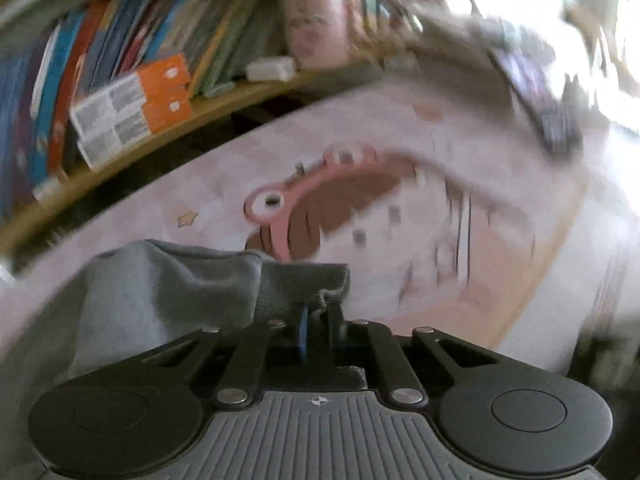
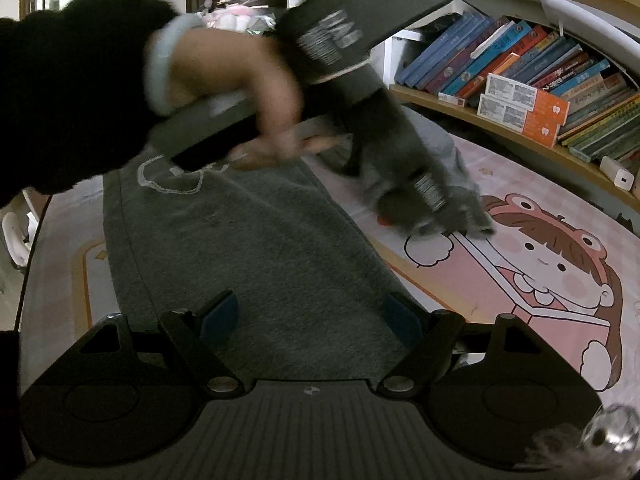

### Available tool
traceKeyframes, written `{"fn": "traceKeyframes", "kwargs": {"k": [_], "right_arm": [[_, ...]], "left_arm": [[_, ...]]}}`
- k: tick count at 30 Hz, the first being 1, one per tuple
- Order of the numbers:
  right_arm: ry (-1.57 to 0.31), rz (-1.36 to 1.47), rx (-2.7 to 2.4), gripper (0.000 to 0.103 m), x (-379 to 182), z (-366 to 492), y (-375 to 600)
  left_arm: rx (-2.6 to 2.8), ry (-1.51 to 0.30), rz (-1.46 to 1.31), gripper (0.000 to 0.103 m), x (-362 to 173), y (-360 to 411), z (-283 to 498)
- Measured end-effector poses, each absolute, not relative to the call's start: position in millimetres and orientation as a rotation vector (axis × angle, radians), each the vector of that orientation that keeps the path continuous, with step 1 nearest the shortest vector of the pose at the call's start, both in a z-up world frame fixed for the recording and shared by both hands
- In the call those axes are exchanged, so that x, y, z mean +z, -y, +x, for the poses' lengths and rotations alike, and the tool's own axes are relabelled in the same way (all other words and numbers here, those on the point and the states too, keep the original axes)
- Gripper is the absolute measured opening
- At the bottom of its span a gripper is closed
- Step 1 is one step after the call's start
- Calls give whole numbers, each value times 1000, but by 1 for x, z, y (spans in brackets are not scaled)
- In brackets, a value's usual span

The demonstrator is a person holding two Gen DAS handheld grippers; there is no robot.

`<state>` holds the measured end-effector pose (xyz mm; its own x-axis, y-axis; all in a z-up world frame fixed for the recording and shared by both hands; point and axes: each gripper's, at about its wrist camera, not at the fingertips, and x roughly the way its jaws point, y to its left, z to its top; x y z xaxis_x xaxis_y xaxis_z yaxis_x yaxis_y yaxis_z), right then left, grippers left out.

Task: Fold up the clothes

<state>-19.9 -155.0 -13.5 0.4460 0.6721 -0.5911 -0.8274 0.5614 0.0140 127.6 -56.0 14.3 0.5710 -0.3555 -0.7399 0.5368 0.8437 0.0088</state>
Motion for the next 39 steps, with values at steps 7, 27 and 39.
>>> {"fn": "traceKeyframes", "kwargs": {"k": [7,27,39], "right_arm": [[-594,-283,954,82,-14,-18,158],[-583,-304,940,84,-12,-22,155],[-560,-189,799,65,-2,-46,189]], "left_arm": [[-511,-739,-3,7,31,78,184],[-220,-528,71,71,61,-73,13],[323,-533,47,76,16,-198,-113]]}}
